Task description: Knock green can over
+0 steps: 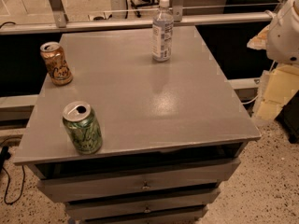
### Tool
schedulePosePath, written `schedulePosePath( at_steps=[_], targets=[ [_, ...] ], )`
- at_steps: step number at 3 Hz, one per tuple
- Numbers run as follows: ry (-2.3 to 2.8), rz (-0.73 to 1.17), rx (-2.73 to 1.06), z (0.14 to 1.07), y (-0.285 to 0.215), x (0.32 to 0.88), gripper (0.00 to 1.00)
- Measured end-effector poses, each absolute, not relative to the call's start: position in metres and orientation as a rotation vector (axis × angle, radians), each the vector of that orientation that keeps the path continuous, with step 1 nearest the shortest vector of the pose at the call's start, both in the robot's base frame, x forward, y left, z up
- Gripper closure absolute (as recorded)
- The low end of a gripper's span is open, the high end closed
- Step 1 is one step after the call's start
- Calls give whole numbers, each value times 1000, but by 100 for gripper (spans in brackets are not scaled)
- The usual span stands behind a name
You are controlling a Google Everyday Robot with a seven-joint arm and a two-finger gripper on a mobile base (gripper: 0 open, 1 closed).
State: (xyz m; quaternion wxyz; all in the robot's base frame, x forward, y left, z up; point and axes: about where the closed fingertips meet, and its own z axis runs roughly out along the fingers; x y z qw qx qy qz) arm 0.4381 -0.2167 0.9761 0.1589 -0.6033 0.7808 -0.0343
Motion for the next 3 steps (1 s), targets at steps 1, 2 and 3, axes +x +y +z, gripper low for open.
schedulePosePath(
  at_steps=[1,2,3],
  targets=[
    [2232,-98,-1725,976,-217,438,0],
    [2188,-32,-1719,973,-200,446,0],
    [2093,124,-1702,960,-149,458,0]
  ],
)
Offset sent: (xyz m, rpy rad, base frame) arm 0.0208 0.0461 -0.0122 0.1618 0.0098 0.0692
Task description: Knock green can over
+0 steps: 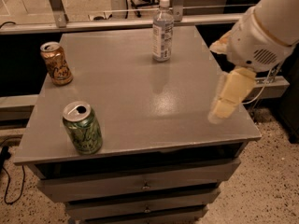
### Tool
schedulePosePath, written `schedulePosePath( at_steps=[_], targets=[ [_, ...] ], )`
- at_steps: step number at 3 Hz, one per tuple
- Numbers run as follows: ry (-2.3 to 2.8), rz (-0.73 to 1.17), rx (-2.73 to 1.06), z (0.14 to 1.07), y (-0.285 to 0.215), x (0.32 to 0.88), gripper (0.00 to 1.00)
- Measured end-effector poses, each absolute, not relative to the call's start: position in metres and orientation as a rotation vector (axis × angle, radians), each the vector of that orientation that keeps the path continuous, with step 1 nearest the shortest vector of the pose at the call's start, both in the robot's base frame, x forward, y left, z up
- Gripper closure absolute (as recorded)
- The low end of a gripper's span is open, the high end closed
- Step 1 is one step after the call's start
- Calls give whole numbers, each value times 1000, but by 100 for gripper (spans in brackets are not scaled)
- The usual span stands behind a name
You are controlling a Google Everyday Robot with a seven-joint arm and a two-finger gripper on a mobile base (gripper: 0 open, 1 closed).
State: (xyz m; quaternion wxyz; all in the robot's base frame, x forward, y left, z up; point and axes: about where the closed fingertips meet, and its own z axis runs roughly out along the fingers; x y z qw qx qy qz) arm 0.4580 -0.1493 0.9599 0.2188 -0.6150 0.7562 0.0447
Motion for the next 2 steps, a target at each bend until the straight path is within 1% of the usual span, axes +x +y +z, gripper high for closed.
schedulePosePath(
  at_steps=[1,2],
  targets=[
    [1952,319,-1678,944,-82,467,0],
    [1803,517,-1662,929,-13,463,0]
  ],
)
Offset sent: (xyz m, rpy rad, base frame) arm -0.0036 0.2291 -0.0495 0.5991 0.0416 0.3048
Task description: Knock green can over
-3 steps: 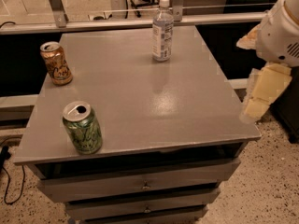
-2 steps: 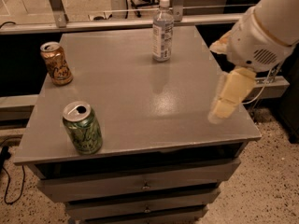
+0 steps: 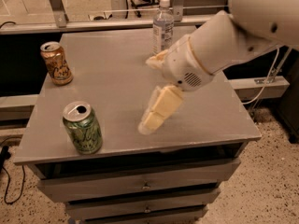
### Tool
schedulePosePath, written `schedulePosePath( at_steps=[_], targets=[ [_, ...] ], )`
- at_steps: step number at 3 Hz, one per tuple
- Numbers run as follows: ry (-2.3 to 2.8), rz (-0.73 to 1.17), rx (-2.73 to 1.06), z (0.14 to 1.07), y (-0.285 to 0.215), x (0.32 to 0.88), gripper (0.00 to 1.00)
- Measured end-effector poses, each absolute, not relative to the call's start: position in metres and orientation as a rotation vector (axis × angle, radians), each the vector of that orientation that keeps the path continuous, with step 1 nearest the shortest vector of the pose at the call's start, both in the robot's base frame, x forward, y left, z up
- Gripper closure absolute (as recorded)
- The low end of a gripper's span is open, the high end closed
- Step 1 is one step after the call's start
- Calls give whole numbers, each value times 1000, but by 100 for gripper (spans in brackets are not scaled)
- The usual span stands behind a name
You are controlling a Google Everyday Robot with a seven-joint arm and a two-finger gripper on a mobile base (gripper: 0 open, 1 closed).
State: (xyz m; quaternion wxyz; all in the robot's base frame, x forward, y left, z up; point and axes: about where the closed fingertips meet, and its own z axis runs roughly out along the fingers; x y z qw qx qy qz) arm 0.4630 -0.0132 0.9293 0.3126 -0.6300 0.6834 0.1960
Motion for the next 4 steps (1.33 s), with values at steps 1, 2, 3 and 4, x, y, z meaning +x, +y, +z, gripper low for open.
schedulePosePath(
  at_steps=[1,2,3,4],
  targets=[
    [1674,706,-1651,914,46,447,0],
    [1574,852,-1635,902,90,429,0],
    [1504,955,-1602,895,122,416,0],
    [1477,1009,-1559,889,144,410,18]
  ],
)
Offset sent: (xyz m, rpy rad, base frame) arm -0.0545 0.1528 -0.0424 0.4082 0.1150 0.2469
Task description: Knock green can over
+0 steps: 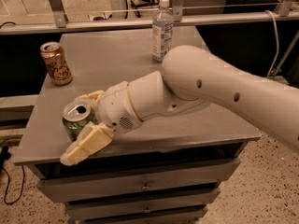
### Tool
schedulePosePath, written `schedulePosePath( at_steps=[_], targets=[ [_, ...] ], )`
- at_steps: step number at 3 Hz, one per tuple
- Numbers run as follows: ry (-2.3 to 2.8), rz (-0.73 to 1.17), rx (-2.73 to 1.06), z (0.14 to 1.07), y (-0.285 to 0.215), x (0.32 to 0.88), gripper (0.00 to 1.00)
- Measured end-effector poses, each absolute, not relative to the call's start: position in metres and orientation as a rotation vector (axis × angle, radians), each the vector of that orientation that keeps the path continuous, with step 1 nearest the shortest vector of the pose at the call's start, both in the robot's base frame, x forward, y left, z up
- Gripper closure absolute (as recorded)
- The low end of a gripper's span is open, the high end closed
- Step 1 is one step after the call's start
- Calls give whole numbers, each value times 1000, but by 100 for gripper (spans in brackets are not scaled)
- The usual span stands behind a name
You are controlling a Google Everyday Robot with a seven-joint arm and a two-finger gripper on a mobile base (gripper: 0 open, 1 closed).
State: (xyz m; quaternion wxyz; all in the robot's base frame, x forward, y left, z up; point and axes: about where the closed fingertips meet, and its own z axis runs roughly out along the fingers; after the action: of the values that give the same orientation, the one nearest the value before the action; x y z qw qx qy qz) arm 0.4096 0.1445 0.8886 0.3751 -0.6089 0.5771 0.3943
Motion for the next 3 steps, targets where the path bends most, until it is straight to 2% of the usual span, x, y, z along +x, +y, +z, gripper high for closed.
schedulePosePath(
  at_steps=[2,3],
  targets=[
    [1495,1005,-1454,883,148,429,65],
    [1518,918,-1428,902,120,455,88]
  ],
)
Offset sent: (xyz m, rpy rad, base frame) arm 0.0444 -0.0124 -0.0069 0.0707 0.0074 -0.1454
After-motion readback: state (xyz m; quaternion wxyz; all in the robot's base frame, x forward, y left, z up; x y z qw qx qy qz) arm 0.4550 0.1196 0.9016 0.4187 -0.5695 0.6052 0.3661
